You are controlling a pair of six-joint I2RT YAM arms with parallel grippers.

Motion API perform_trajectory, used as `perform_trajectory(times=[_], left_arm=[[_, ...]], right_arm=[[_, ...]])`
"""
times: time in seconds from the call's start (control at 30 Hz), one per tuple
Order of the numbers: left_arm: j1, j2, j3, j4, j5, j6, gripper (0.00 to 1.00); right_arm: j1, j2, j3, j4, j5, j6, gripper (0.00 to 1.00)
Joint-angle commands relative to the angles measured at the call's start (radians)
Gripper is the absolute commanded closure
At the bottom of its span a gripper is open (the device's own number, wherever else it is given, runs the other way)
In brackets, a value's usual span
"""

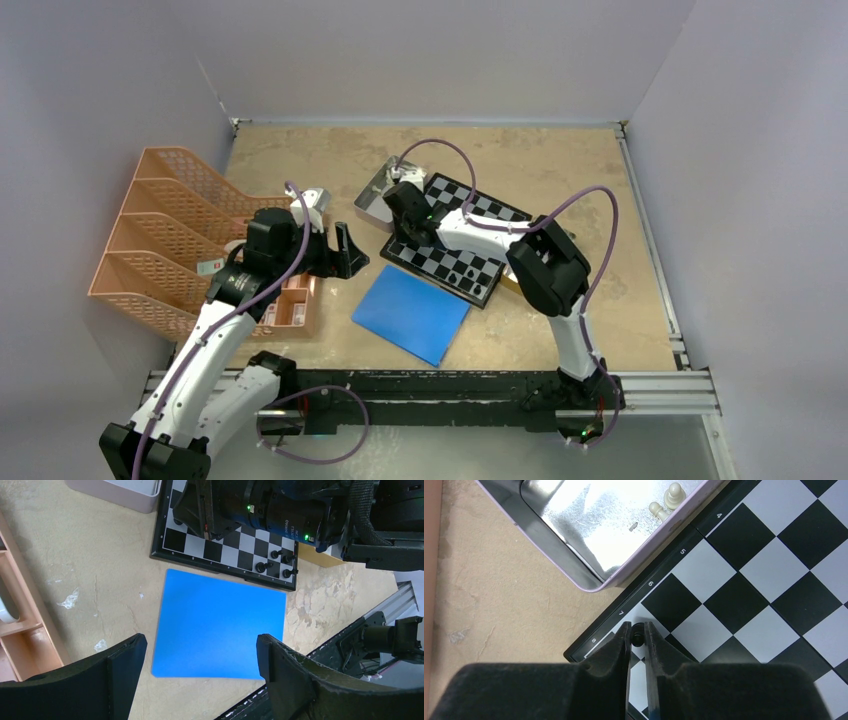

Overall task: Set up the chess pieces on the board
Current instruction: Place the chess piece on the chessboard.

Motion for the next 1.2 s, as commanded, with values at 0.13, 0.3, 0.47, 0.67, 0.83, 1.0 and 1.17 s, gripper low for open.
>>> perform_trajectory(times=[0.13, 0.3, 0.47, 0.67, 0.83, 1.0, 1.17], left_arm=[[-0.002, -0.014, 0.007, 0.021, 0.002, 0.004, 0.19], [-0.003, -0.012, 0.007, 0.021, 0.002, 0.004, 0.19], [-0.003, -0.011, 0.008, 0.021, 0.002, 0.004, 0.19], [-0.002, -0.009, 0.006, 0.021, 0.002, 0.004, 0.19], [-0.003, -0.006, 0.007, 0.021, 0.003, 0.004, 0.19], [-0.002, -0.009, 0.007, 0.018, -0.01, 0.0, 0.19], [-0.003, -0.008, 0.007, 0.02, -0.007, 0.0, 0.19]], right_arm=[[0.012, -0.006, 0.035, -0.029, 0.006, 0.005, 0.77], [0.012, -0.014, 0.04, -0.032, 0.007, 0.012, 0.72], [0.012, -0.043, 0.041, -0.038, 0.014, 0.032, 0.65], [0.011, -0.107, 0.027, -0.085, 0.031, 0.044, 0.62], [0.012, -0.189, -0.008, -0.095, 0.077, 0.072, 0.62], [0.01, -0.276, -0.058, -0.103, 0.128, 0.095, 0.63], [-0.005, -0.349, -0.122, -0.147, 0.208, 0.166, 0.66]])
